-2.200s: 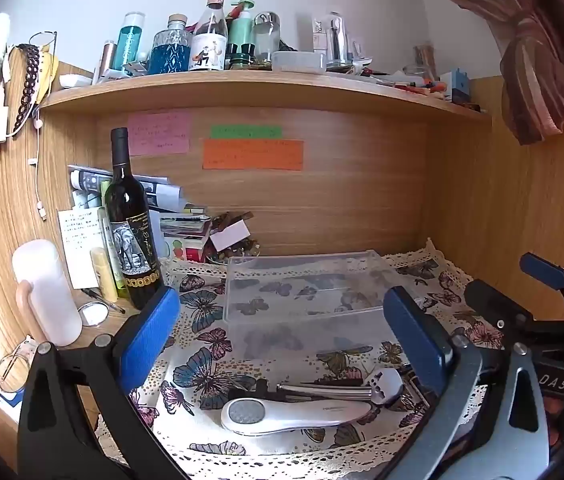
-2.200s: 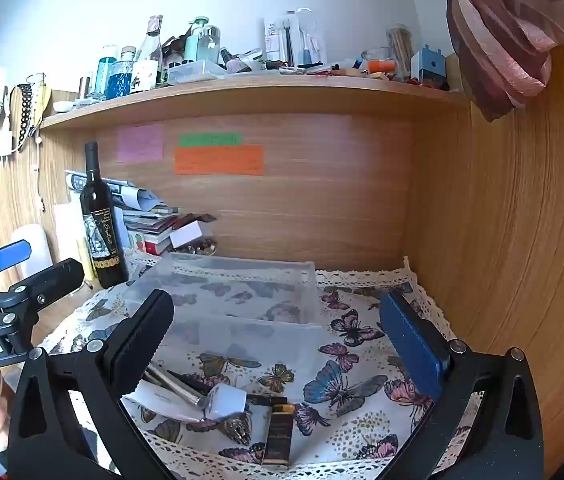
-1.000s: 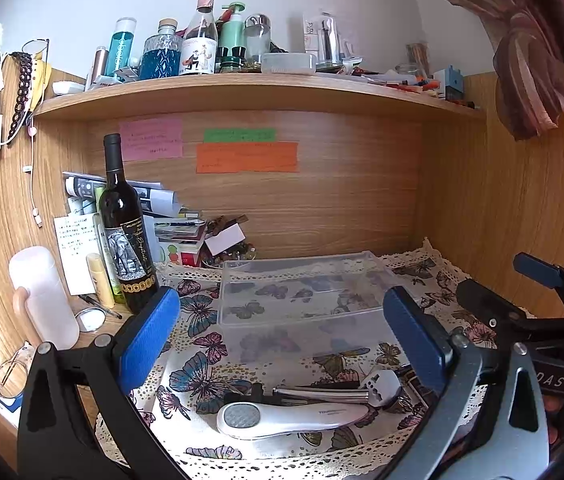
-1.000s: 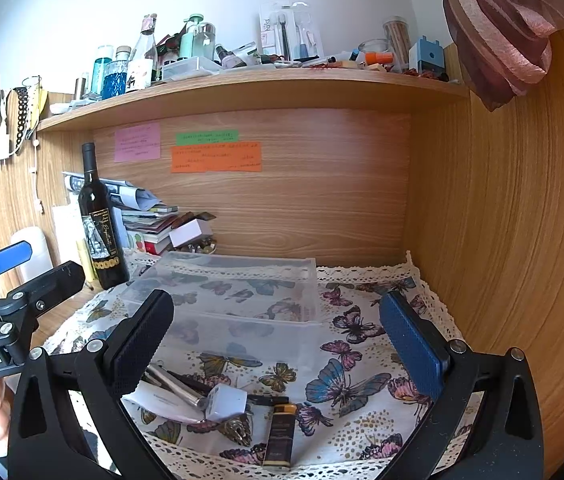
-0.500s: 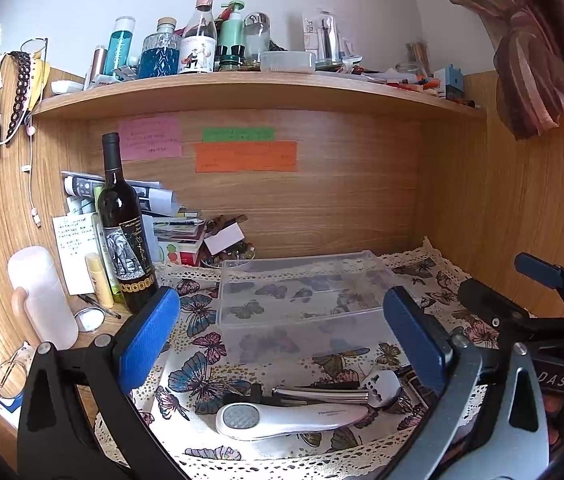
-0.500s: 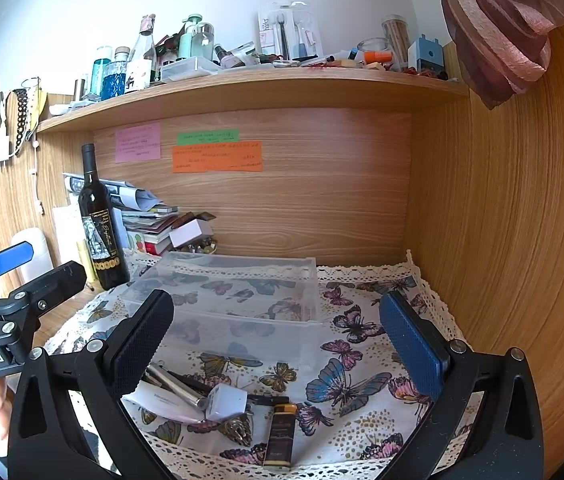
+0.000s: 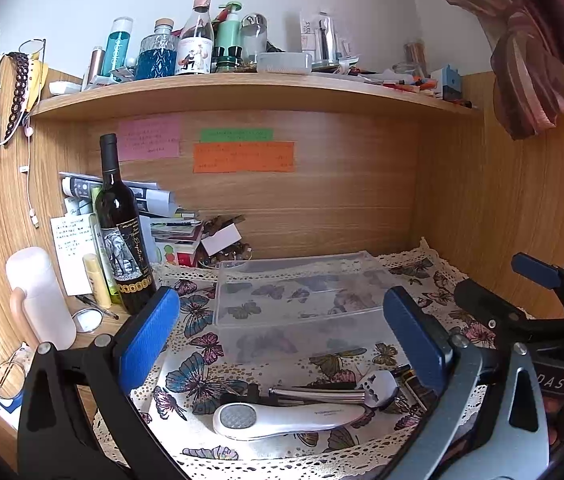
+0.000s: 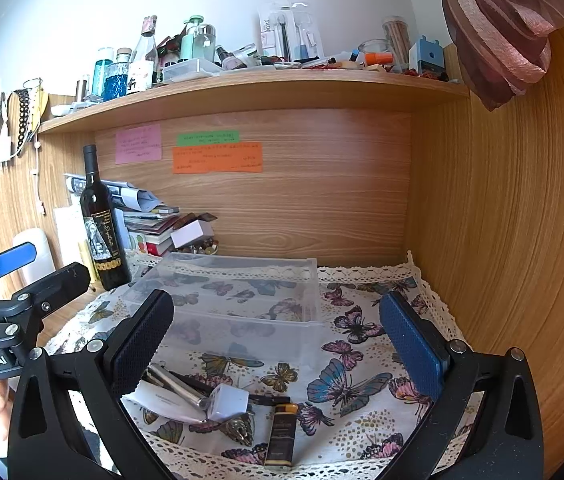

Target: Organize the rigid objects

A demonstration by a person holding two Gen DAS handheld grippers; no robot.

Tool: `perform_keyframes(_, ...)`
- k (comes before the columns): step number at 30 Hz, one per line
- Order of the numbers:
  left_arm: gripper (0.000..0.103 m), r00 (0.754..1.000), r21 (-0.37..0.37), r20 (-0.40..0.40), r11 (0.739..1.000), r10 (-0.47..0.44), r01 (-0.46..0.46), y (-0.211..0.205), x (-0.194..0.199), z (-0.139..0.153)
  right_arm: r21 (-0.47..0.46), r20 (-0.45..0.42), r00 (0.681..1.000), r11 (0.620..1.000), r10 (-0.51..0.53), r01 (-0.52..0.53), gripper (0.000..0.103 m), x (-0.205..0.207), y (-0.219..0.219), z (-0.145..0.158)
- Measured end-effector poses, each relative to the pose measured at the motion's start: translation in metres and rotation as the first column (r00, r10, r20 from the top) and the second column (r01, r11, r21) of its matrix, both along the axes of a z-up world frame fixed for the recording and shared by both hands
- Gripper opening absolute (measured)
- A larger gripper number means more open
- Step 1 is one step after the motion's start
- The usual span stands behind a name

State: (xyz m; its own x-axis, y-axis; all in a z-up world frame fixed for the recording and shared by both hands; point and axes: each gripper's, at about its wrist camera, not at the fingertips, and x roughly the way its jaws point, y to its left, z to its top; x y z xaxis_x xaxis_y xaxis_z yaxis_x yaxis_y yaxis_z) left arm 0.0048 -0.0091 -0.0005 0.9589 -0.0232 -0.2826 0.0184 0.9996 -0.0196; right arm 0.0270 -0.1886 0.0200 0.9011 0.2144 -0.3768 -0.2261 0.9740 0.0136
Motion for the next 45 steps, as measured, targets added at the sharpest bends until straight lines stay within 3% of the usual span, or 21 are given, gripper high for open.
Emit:
perform_keyframes(30, 0.103, 1.0, -0.012, -0.021, 1.0, -0.001, 0.001, 0.011, 0.006, -0.007, 0.008, -0.017, 1.0, 1.0, 0.011, -0.011, 0.103, 0.005, 0.002, -0.006)
perform_keyframes(33, 0.098, 0.999, -0.001, -0.045, 1.0, 0.018, -0.018, 0.02, 0.013, -0.012, 0.007, -0.029, 1.0, 1.0, 0.003, -0.003, 0.103, 0.009, -0.003, -0.008)
perform_keyframes(35, 0.085, 0.996, 0.015, -0.082, 0.999, 0.03, -0.029, 0.026, 0.019, -0.017, 0.009, -0.052, 0.999, 1.0, -0.005, 0.006, 0.099, 0.015, -0.009, -0.011)
perform_keyframes(41, 0.08, 0.978, -0.005, -0.207, 1.0, -0.008, 0.007, 0.039, 0.035, -0.045, -0.018, -0.165, 0.986, 1.0, -0.007, 0.004, 0.08, 0.031, -0.018, -0.029)
perform_keyframes(45, 0.08, 0.959, -0.009, -0.278, 0.998, -0.059, 0.059, 0.036, 0.042, -0.066, -0.037, -0.24, 0.971, 0.999, 0.008, -0.017, 0.076, 0.035, -0.018, -0.045)
